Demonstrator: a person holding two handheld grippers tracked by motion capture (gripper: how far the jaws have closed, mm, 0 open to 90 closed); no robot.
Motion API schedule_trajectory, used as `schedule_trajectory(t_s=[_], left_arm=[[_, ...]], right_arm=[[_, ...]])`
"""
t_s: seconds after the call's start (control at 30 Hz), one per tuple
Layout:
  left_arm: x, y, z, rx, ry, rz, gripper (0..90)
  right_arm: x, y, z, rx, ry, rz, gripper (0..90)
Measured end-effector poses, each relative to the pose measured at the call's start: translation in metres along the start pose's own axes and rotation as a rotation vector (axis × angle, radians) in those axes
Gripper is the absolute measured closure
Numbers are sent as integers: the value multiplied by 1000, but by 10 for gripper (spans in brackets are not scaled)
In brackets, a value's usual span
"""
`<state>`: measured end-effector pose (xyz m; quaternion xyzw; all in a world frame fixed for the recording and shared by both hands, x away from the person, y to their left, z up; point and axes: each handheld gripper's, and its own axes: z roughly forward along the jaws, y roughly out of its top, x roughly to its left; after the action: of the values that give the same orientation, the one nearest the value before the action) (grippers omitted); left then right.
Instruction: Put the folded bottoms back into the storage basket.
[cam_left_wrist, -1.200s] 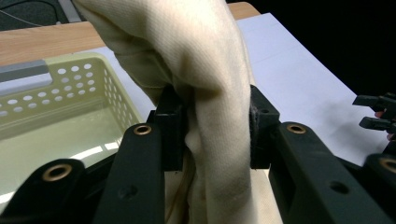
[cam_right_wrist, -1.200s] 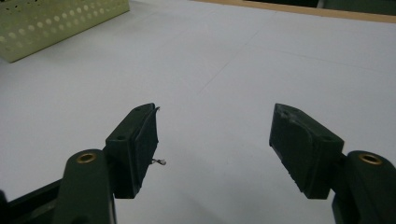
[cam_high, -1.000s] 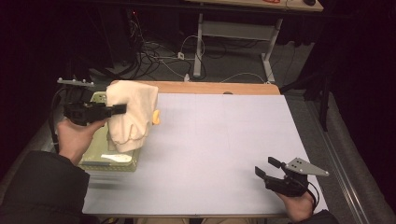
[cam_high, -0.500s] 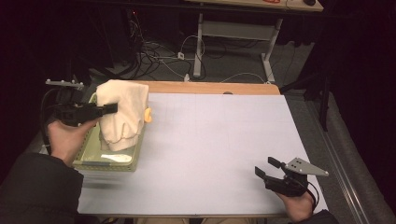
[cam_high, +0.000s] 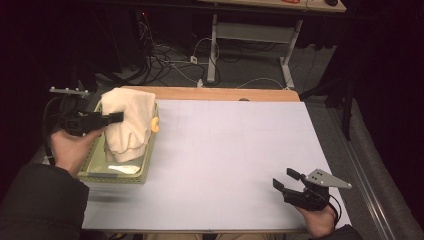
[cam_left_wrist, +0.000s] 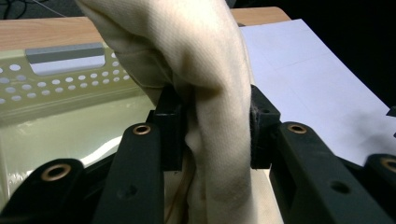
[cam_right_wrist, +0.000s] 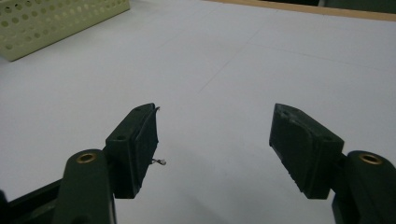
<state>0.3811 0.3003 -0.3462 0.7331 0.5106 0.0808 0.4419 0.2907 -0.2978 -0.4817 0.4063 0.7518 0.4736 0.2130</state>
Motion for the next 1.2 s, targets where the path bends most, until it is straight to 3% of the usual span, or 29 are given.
schedule_trajectory(t_s=[1.2], left_arm=[[29,-15,31,31,41,-61,623]], right_arm=[[1,0,1,3,1,-7,329]])
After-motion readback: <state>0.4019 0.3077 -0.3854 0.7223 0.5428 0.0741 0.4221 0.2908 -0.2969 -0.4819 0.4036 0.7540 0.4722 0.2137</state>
